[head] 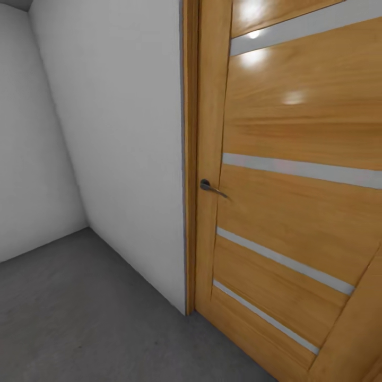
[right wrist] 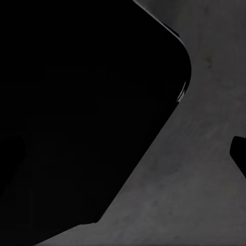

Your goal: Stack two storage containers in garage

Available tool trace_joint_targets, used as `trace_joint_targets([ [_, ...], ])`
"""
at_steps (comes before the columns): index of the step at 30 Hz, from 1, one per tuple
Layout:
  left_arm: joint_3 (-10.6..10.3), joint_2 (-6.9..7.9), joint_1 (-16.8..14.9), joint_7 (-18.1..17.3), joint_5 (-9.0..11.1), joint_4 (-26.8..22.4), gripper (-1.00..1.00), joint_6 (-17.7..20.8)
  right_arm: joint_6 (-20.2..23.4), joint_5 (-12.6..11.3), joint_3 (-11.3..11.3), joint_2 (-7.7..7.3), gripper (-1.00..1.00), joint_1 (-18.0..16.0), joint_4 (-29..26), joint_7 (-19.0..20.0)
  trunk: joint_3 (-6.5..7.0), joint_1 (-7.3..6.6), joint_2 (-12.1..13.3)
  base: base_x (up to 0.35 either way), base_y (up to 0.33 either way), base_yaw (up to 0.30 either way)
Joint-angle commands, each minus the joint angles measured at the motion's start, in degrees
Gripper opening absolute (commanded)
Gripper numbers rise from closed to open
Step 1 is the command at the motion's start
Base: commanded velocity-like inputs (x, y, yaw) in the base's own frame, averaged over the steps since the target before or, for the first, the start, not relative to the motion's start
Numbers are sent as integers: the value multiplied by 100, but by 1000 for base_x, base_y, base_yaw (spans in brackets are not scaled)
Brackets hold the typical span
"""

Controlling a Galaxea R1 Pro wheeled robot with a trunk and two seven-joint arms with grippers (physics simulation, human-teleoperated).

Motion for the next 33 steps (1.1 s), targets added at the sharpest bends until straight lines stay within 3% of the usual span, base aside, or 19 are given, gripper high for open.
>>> trace_joint_targets([
  [1,3,0,-1,3,23,-2,100,-8,-16,-19,28,0,100,-3,3,-1,-6,0,-3,0,0,-262],
  [24,3,0,-1,3,30,-3,100,-8,-14,-19,26,-3,100,-3,3,-1,-6,0,-3,4,0,-262],
  [33,3,0,-1,3,30,0,100,-8,-16,-14,34,0,100,-3,3,8,-6,0,-3,270,62,-106],
])
